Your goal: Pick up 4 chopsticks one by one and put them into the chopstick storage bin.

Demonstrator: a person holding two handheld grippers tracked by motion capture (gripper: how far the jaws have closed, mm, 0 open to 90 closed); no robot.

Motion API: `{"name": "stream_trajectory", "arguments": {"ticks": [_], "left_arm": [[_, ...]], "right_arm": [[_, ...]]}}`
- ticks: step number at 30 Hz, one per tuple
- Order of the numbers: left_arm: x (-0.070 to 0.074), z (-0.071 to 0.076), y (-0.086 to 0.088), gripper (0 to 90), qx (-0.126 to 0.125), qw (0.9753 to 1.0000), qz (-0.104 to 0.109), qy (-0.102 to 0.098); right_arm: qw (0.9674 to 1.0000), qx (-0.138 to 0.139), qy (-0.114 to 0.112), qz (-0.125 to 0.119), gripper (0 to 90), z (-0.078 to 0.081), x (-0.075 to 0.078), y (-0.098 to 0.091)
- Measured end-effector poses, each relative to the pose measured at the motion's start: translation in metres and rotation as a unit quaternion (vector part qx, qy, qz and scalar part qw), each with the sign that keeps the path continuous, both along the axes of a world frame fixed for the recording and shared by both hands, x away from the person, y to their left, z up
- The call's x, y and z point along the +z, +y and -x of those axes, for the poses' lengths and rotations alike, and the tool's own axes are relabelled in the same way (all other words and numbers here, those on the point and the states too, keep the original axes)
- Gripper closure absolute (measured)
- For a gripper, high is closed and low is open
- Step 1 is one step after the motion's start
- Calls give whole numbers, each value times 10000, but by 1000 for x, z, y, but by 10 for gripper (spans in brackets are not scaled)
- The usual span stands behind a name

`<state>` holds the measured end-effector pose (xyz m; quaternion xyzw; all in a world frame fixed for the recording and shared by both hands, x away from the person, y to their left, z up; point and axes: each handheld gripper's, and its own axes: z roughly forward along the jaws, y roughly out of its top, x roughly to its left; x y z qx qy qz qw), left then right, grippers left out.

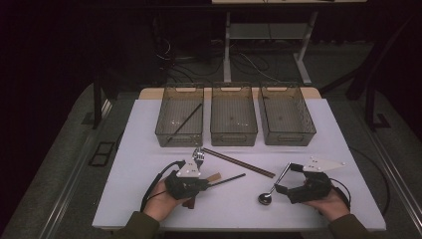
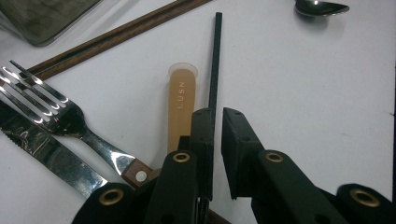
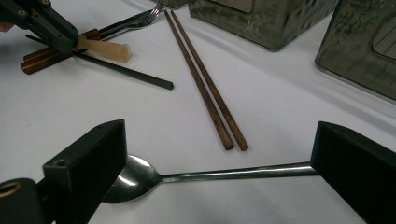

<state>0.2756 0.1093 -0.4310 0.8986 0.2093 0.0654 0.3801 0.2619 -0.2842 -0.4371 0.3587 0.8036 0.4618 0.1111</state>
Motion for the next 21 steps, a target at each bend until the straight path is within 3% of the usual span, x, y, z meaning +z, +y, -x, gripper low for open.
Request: {"name": "stream_trajectory", "arguments": {"ticks": [21], "left_arm": [[-5, 0, -4, 836, -144, 9993, -339, 29]], "right_arm": [[10000, 0, -3, -13, 37, 0, 0, 0]]}}
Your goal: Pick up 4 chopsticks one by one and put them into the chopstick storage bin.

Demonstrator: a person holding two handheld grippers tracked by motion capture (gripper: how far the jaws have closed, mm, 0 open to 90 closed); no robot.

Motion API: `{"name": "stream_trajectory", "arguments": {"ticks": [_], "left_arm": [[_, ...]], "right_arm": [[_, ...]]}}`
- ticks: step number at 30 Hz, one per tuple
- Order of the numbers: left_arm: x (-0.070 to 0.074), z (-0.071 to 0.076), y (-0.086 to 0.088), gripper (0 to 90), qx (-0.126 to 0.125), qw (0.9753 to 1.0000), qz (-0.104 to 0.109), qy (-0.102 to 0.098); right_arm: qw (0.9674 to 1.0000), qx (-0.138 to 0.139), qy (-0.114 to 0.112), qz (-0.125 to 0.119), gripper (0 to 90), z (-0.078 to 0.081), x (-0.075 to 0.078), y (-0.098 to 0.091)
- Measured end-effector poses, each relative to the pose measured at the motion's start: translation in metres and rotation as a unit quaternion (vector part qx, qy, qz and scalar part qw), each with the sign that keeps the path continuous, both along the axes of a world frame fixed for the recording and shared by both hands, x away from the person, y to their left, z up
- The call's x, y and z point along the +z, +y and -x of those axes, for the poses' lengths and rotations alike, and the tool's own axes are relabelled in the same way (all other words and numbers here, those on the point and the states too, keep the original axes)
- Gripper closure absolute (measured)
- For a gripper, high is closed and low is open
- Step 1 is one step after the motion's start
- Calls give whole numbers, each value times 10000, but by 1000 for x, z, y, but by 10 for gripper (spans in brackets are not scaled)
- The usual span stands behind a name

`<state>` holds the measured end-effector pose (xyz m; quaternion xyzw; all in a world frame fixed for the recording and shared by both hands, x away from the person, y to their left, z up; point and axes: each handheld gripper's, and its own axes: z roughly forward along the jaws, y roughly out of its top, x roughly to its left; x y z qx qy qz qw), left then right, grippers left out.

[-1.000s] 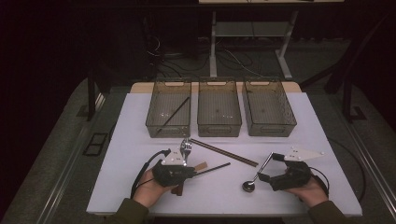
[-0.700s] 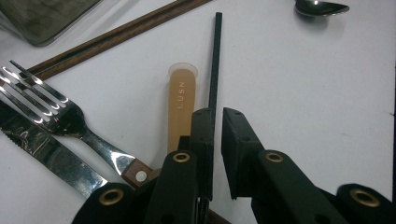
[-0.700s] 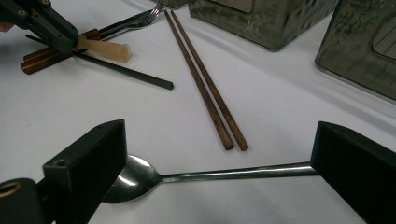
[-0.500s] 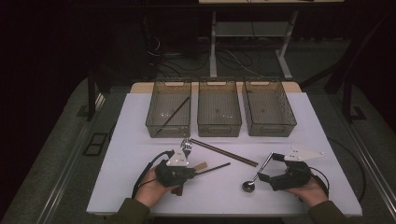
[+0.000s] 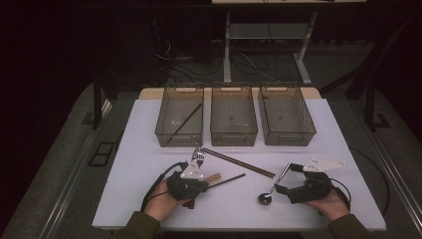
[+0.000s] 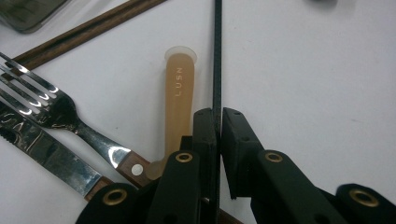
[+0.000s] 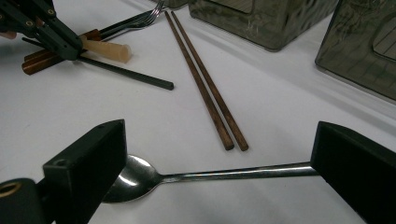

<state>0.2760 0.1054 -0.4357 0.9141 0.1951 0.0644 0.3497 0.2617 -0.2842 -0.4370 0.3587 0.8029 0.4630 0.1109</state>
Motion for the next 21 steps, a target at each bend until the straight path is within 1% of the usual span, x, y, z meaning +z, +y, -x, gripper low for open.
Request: {"name": "stream_trajectory", "arguments": {"ticks": [3, 4, 6, 9, 21], "left_arm": [[0, 0, -1, 836, -37, 10000, -50, -1], [-1, 1, -1, 836, -23, 10000, -27, 14], [-1, 1, -2, 839, -65, 9999, -106, 27], [-1, 2, -3, 839, -76, 9999, -151, 11], [-1, 2, -4, 847, -72, 9998, -168, 28]], "right_arm": [[10000, -5, 4, 3, 37, 0, 0, 0], [10000, -6, 4, 4, 37, 0, 0, 0], [10000, -4, 6, 3, 37, 0, 0, 0], [10000, -7, 4, 4, 37, 0, 0, 0], [10000, -7, 13, 6, 37, 0, 0, 0]]}}
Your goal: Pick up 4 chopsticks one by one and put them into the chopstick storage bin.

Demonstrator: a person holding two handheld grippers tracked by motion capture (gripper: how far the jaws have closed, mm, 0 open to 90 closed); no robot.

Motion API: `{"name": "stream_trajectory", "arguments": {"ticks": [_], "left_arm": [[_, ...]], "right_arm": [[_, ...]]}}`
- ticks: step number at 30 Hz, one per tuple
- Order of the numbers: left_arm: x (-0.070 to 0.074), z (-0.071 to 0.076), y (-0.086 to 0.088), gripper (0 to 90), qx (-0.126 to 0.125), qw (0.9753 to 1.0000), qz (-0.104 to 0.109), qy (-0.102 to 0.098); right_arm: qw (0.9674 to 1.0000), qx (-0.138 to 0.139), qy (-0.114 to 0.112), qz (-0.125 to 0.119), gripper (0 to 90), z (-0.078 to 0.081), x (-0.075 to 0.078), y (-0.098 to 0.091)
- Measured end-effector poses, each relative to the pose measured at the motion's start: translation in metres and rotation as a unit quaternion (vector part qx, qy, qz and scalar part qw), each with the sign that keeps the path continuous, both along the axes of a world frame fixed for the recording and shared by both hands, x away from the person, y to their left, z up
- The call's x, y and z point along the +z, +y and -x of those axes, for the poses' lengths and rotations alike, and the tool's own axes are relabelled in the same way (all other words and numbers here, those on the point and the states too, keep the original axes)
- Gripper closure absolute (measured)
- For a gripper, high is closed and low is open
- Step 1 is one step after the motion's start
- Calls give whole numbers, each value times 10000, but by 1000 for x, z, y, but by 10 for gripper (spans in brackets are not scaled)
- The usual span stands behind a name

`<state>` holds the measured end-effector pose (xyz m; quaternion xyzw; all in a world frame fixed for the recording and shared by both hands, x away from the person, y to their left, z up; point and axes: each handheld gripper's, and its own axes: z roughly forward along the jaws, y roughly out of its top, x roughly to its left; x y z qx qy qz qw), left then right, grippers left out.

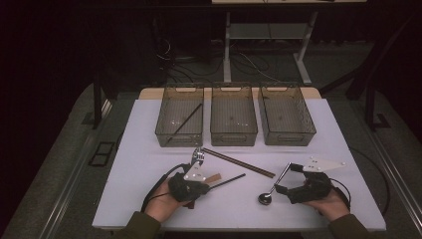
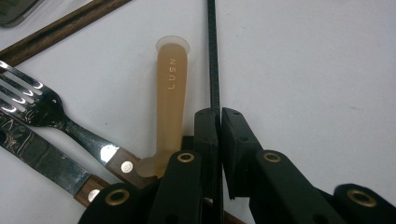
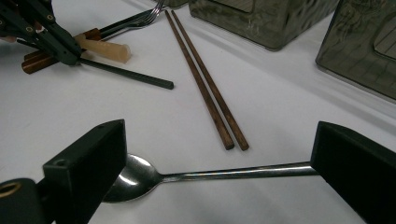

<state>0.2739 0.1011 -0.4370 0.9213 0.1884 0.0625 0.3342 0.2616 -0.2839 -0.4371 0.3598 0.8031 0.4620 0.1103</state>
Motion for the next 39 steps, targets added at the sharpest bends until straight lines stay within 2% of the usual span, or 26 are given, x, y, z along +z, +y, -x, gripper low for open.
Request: {"name": "stream_trajectory", "arguments": {"ticks": [10, 20, 28, 39], "left_arm": [[5, 0, 2, 852, -40, 9999, 91, -31], [11, 2, 6, 854, -14, 9995, 310, 38], [17, 1, 14, 855, 11, 9989, 478, 16], [25, -2, 28, 855, 195, 9974, 683, -68]], "right_arm": [[10000, 4, 3, -2, 37, 0, 0, 0], [10000, 6, -4, -10, 37, 0, 0, 0], [10000, 22, 13, 3, 37, 0, 0, 1], [10000, 18, 6, -10, 37, 0, 0, 0]]}}
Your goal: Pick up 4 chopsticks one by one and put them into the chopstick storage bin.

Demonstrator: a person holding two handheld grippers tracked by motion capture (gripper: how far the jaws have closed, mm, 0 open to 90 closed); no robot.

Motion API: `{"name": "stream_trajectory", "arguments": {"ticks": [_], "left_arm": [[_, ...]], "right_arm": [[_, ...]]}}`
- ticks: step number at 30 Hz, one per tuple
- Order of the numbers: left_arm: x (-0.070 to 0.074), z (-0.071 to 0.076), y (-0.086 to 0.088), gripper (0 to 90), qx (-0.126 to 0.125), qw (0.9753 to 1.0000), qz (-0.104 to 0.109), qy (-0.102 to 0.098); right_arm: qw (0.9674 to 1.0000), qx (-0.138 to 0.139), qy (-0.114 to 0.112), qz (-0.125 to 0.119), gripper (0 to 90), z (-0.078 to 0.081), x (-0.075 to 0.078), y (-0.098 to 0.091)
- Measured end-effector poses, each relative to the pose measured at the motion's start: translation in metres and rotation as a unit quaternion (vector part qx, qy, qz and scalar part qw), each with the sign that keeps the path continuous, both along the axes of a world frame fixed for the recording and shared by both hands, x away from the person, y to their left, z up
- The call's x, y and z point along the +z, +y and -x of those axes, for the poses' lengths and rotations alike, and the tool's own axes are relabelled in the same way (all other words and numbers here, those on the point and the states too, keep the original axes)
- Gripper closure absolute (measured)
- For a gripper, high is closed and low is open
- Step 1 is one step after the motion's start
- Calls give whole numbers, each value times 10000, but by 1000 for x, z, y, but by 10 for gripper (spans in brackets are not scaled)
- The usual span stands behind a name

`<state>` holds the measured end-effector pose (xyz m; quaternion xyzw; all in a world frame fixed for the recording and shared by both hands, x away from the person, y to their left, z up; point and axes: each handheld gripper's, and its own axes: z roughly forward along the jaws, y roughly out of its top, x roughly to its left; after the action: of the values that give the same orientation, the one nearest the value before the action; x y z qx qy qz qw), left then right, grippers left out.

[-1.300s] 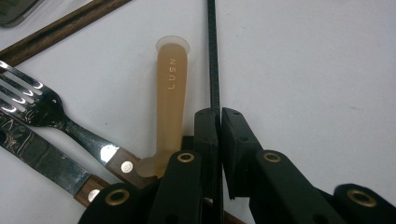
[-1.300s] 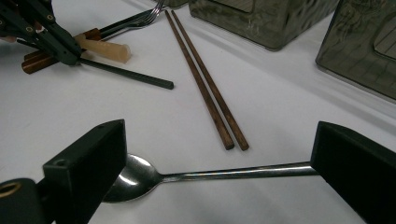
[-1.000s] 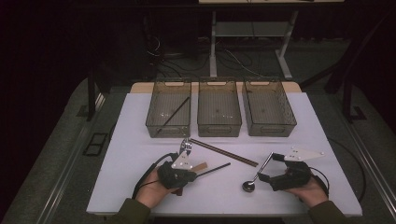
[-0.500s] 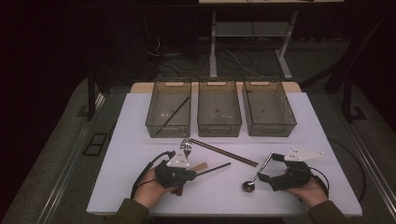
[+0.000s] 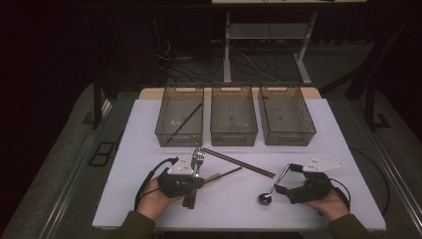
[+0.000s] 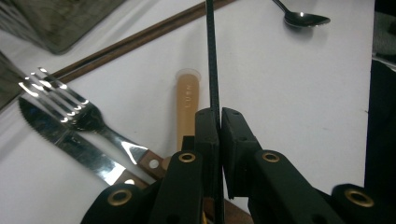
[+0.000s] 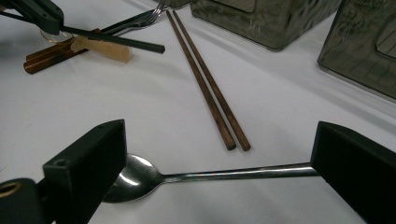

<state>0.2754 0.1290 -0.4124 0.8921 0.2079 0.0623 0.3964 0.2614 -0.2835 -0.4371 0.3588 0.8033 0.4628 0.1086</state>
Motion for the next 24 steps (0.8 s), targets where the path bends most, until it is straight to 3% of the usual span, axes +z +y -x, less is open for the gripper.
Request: {"name": "stream_trajectory", "arguments": {"ticks": [17, 24], "left_arm": [[9, -7, 26, 856, 460, 9986, 226, -96], [10, -11, 37, 856, 694, 9970, 325, -127]], "right_arm": [[10000, -5, -21, -7, 37, 0, 0, 0], [10000, 2, -23, -5, 37, 0, 0, 0]]}}
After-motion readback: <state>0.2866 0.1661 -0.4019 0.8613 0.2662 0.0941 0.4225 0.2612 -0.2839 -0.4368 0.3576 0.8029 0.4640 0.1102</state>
